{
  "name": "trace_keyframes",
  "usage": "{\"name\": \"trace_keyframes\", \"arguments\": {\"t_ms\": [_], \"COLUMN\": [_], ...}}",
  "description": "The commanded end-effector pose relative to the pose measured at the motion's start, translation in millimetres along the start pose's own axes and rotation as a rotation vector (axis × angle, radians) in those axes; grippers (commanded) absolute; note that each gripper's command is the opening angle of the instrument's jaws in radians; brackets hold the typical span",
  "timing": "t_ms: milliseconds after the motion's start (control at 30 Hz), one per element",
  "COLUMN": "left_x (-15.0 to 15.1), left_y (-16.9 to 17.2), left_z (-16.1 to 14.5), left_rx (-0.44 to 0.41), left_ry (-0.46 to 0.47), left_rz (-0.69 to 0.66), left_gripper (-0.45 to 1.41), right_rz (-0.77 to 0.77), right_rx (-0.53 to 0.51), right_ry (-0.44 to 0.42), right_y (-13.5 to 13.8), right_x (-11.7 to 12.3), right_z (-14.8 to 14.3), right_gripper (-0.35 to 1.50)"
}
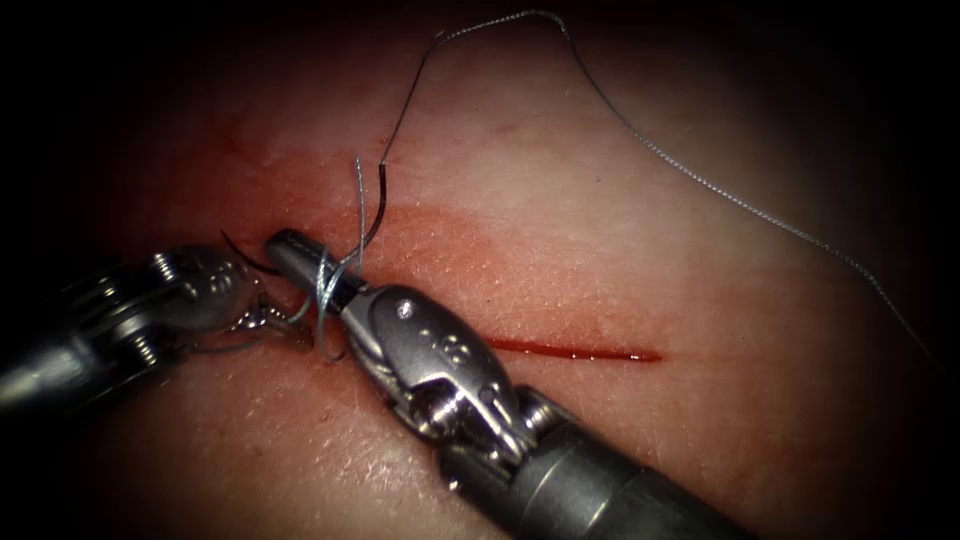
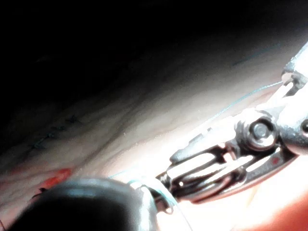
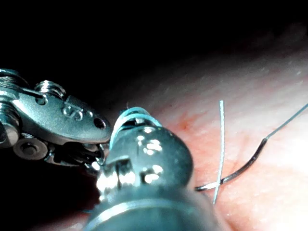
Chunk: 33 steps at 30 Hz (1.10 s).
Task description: Wound Closure
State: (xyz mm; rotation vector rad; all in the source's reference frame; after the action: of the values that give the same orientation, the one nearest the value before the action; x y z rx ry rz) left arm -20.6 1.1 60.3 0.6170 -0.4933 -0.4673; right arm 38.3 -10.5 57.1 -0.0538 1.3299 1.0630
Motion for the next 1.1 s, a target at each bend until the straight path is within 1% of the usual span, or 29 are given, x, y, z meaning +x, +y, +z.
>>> {"name": "trace_keyframes", "arguments": {"t_ms": [33, 133, 167, 233, 300, 367, 467, 533, 567, 700, 800, 833, 867, 900, 933, 1000, 1033, 1100], "left_x": [-1.1, -1.3, -1.6, -1.9, -2.3, -2.5, -2.7, -2.5, -2.5, -2.8, -3.1, -3.4, -3.4, -3.5, -3.6, -3.7, -3.8, -3.8], "left_y": [0.3, 0.3, 0.4, 0.5, 0.7, 0.9, 1.1, 1.1, 1.3, 1.4, 1.5, 1.6, 1.6, 1.7, 1.7, 1.6, 1.6, 1.6], "left_z": [-0.7, -0.9, -1.2, -1.7, -2.5, -2.8, -3.4, -3.4, -3.4, -3.2, -2.7, -2.4, -2.3, -2.1, -2.0, -1.8, -1.7, -1.7], "left_rx": [-0.004, 0.002, -0.005, -0.023, -0.065, -0.085, -0.108, -0.114, -0.124, -0.144, -0.162, -0.168, -0.171, -0.173, -0.174, -0.177, -0.178, -0.179], "left_ry": [-0.007, -0.011, -0.035, -0.049, -0.061, -0.067, -0.073, -0.075, -0.079, -0.08, -0.075, -0.07, -0.067, -0.067, -0.067, -0.065, -0.064, -0.064], "left_rz": [-0.003, -0.008, -0.013, -0.019, -0.029, -0.031, -0.035, -0.035, -0.041, -0.035, -0.03, -0.028, -0.023, -0.024, -0.019, -0.021, -0.016, -0.017], "left_gripper": [-0.45, -0.45, -0.45, -0.45, -0.45, -0.45, -0.45, -0.45, -0.45, -0.45, -0.45, -0.45, -0.45, -0.45, -0.45, -0.45, -0.45, -0.45], "right_rz": [-0.026, -0.076, -0.082, -0.093, -0.093, -0.093, -0.092, -0.09, -0.087, -0.071, -0.059, -0.054, -0.056, -0.053, -0.055, -0.059, -0.059, -0.057], "right_rx": [-0.034, -0.123, -0.166, -0.204, -0.256, -0.288, -0.346, -0.359, -0.352, -0.351, -0.359, -0.361, -0.361, -0.361, -0.361, -0.361, -0.361, -0.358], "right_ry": [-0.011, -0.069, -0.075, -0.073, -0.08, -0.093, -0.087, -0.083, -0.1, -0.1, -0.109, -0.106, -0.105, -0.102, -0.1, -0.097, -0.096, -0.098], "right_y": [-0.1, -0.4, -0.6, -0.7, -0.7, -0.5, 0.3, 1.3, 2.1, 2.8, 3.6, 4.0, 4.1, 4.3, 4.3, 4.5, 4.7, 4.7], "right_x": [1.3, 1.3, 1.2, 1.2, 1.1, 1.1, 0.9, 0.8, 0.1, -0.9, -0.9, -1.1, -1.3, -1.7, -2.0, -2.5, -2.5, -2.3], "right_z": [1.1, 1.5, 1.8, 1.9, 1.8, 1.7, 1.5, 1.4, 1.4, 1.6, 2.2, 2.3, 2.4, 2.4, 2.5, 2.6, 2.5, 2.5], "right_gripper": [-0.35, -0.35, -0.35, -0.35, -0.35, -0.35, -0.35, -0.35, -0.35, -0.35, -0.35, -0.05, -0.03, 0.15, 0.26, 0.56, 0.52, 0.61]}}
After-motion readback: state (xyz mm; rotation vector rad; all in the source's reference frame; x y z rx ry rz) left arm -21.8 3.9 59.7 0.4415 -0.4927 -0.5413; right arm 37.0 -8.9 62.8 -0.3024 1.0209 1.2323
